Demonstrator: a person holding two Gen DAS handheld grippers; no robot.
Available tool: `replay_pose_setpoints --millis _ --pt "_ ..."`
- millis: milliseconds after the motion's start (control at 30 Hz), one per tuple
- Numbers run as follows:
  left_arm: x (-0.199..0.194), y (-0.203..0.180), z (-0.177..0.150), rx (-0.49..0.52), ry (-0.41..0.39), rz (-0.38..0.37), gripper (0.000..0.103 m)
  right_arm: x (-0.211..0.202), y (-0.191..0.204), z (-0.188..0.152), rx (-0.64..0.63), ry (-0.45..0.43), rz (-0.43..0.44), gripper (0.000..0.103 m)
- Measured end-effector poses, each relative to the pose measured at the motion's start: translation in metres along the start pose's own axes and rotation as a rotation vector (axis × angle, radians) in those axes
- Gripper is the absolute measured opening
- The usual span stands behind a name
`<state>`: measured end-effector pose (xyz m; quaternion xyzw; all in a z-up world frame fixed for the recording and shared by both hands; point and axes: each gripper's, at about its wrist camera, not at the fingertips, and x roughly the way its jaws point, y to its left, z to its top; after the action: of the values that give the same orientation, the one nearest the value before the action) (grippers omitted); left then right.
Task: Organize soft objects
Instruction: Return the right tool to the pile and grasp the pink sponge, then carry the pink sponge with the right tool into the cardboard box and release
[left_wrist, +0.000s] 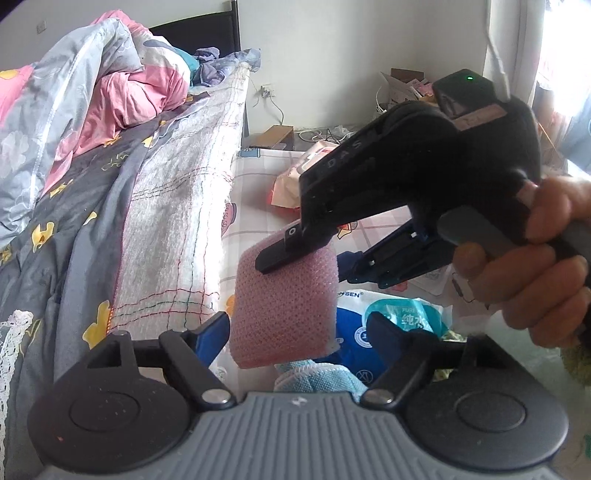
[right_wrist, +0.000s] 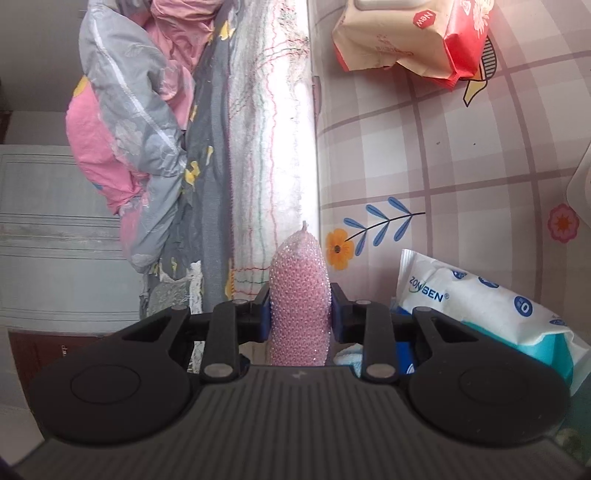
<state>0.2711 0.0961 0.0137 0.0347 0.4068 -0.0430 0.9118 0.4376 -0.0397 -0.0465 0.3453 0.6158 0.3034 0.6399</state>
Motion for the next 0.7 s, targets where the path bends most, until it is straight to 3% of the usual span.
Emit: replay_pose_setpoints --millis 200,367,533,700 --pt "-0.035 -0.022 0.007 -0.045 -0.044 -0.087 0.079 -0.057 0.011 -0.026 -0.078 -0.034 0.062 0.029" --pt "-0.061 -0.070 0.007 0.017 -0.087 -0.167 0.079 -0.124 0.000 -0.055 -0.113 -0.094 0.089 0.029" --pt "-0.071 -0.137 0.007 0.109 -0.108 -0.264 0.080 -0.207 -0.031 -0.081 -0.134 -0.199 0.057 0.029" --pt "-0.070 -0.179 0.004 0.134 -0.103 -0.325 0.080 -0.297 -0.078 -0.091 -0.106 -0.345 -0.034 0.029"
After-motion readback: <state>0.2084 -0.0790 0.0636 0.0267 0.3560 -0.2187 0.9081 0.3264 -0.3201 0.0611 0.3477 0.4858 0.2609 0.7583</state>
